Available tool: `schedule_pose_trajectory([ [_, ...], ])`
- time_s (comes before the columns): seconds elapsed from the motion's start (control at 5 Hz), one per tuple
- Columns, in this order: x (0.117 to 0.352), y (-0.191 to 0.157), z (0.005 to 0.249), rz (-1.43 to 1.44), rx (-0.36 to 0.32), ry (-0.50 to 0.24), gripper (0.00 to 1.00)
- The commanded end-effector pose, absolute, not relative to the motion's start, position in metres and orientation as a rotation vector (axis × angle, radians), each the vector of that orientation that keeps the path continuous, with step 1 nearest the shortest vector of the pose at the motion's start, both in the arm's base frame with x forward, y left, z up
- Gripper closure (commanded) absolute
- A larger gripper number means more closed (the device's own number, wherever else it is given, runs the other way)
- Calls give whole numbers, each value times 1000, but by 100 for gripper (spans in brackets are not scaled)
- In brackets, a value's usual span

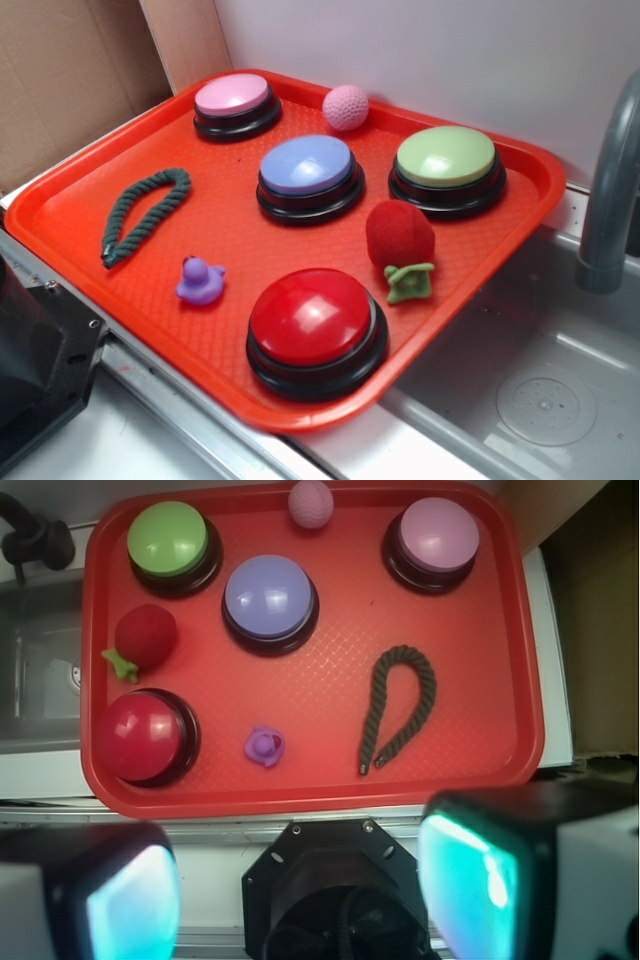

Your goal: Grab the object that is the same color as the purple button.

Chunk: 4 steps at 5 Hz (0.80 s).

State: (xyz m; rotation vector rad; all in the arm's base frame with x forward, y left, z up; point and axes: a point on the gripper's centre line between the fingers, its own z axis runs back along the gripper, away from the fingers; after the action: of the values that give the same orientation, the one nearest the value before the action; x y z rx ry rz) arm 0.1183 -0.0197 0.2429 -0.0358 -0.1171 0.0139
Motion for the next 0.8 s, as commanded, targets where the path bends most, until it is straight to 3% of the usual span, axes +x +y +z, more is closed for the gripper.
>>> schedule_pose_trajectory([
  [0.0,118,-20,243,14,-36,-117,0],
  [0.4,137,-34,180,-496,74,2,0],
  [0.6,138,-34,167,-727,75,51,0],
])
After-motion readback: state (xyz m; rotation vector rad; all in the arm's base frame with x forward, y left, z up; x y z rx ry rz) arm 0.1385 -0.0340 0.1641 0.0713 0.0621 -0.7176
